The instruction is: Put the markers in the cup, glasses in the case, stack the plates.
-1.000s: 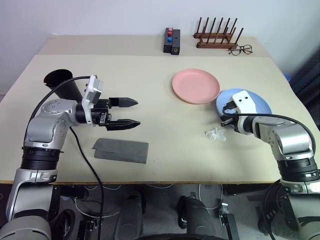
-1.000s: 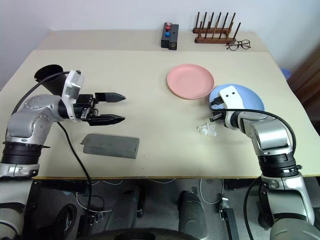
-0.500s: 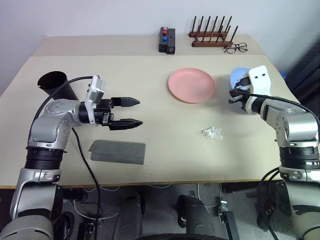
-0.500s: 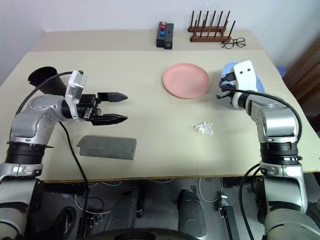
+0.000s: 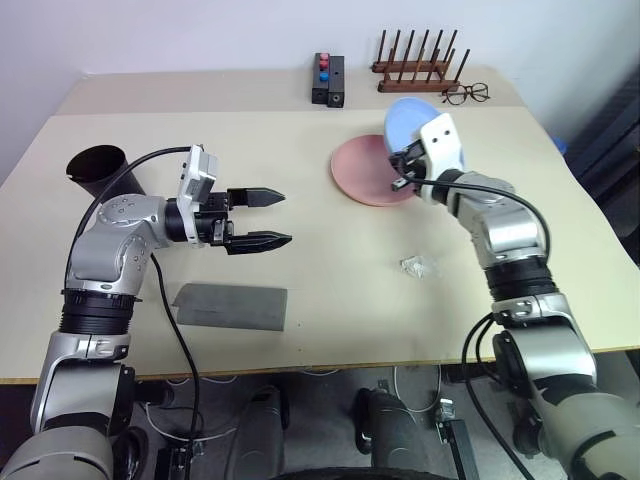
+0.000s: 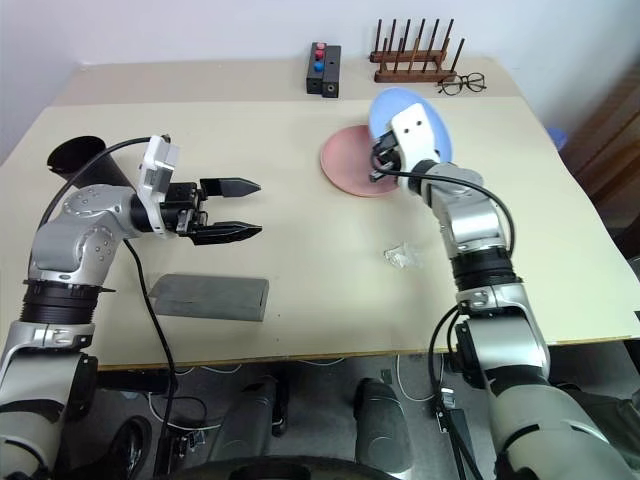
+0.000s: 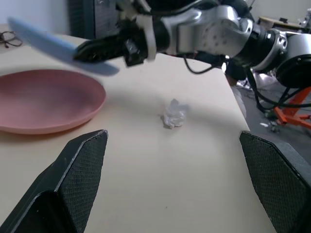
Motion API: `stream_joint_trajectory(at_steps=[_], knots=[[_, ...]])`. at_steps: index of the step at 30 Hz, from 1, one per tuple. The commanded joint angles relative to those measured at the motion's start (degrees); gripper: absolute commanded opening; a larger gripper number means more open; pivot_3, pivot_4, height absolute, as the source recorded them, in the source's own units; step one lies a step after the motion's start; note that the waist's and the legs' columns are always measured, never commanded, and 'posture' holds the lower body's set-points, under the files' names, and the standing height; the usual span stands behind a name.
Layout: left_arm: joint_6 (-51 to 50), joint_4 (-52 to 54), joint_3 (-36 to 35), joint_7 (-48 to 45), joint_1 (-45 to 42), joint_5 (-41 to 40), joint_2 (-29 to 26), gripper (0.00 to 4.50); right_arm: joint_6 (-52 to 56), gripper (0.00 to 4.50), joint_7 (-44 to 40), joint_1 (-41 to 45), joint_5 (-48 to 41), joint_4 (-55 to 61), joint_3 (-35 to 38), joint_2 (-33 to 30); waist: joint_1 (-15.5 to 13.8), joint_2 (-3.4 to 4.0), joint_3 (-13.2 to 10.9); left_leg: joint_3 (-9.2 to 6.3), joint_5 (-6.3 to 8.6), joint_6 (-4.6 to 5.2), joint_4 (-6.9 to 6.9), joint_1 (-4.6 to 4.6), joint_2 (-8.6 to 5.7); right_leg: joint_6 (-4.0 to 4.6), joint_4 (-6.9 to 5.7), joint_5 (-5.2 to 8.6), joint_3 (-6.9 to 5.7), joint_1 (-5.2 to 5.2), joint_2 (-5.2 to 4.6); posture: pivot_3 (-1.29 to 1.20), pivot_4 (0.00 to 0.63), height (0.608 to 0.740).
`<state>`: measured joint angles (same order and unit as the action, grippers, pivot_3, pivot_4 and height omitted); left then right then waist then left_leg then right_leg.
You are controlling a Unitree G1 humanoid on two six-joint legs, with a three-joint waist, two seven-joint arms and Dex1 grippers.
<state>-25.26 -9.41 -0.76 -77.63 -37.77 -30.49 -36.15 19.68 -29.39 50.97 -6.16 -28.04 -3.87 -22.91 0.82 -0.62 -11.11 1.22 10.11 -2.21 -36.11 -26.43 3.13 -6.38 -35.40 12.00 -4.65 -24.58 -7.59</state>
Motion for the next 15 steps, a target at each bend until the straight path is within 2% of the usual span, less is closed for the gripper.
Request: stream_joint_trajectory(at_steps=[1, 8, 15], knots=[[0.64, 1.02, -1.14, -0.09, -1.15, -0.17, -1.02, 4.50, -5.59, 0.02, -1.49, 2.95, 1.74, -3.49, -0.62, 0.92, -0.14, 0.00, 0.00, 0.00, 0.00, 0.00, -0.02, 0.00, 0.00, 0.00, 0.00, 0.00, 0.00, 0.01, 0.00, 0.00, 0.150, 0.740], [-0.24, 3.81, -2.37, 1.25, 1.50, -1.14, -2.15, 4.50, -12.49, 0.02, -3.94, 3.97, 4.78, -12.38, -3.12, 4.65, 0.25, 0.02, -0.01, 0.00, 0.00, -0.01, 0.01, 0.04, 0.00, 0.00, -0.01, 0.00, 0.00, 0.01, 0.00, 0.00, 0.150, 0.740], [-0.38, 4.29, -2.69, 1.91, 1.86, -1.39, -2.42, 4.50, -13.13, 0.02, -5.71, 3.10, 6.59, -12.54, -4.03, 4.91, -0.02, 0.02, -0.01, -0.01, -0.02, -0.03, -0.01, 0.03, 0.00, 0.00, -0.04, 0.00, 0.00, 0.02, 0.00, 0.00, 0.150, 0.740]])
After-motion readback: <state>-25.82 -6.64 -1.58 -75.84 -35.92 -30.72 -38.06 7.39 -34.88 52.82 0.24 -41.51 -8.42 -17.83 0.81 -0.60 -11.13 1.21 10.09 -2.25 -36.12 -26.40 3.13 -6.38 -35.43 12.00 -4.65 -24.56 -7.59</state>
